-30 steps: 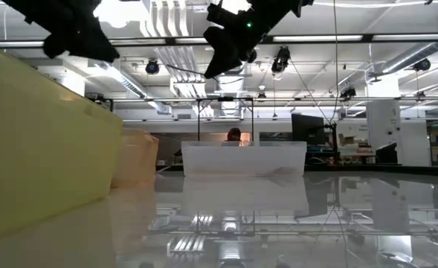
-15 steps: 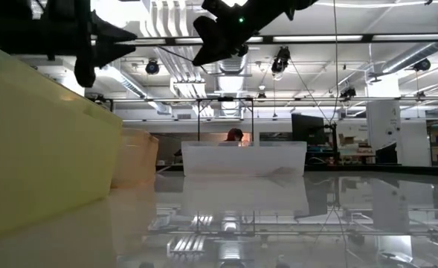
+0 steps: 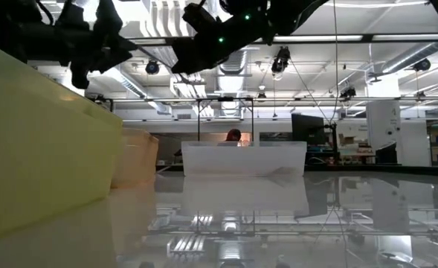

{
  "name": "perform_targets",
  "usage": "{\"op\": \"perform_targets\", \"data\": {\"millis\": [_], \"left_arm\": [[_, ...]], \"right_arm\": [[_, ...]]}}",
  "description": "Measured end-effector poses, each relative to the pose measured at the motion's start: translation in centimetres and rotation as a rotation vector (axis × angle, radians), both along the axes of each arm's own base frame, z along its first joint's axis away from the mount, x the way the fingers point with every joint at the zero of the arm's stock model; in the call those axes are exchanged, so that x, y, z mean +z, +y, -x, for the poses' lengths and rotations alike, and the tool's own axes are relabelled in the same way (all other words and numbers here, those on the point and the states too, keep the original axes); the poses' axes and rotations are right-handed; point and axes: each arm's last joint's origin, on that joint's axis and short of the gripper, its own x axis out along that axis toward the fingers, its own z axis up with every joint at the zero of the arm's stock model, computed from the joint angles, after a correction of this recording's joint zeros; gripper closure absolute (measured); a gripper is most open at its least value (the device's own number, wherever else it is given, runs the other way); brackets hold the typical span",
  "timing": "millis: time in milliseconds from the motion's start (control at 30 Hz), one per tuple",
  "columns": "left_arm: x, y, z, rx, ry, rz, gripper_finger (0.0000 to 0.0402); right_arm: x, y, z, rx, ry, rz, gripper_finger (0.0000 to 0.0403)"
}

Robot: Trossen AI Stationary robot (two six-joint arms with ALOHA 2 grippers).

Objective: Sort silverware by color (type)
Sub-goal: Put the blue fork into the orange bin

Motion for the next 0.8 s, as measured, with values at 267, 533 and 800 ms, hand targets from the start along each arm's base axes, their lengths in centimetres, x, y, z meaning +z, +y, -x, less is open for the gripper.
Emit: {"op": "perform_targets", "data": {"millis": [267, 533, 800], "left_arm": [[0.4, 0.0, 0.0, -0.003, -0.024, -0.023, 0.0299], [1.3, -0.1, -0.5, -0.021, -0.071, -0.018, 0.0299], [2.7, -0.1, -1.9, 0.03, -0.041, -0.052, 0.031]], "right_arm": [[0.0, 0.1, -0.4, 0.01, -0.044, 0.014, 0.0394], [0.4, 0.4, -0.7, 0.088, -0.082, -0.025, 0.0394], [0.5, 0.6, -0.7, 0.108, -0.09, -0.032, 0.0394]]}}
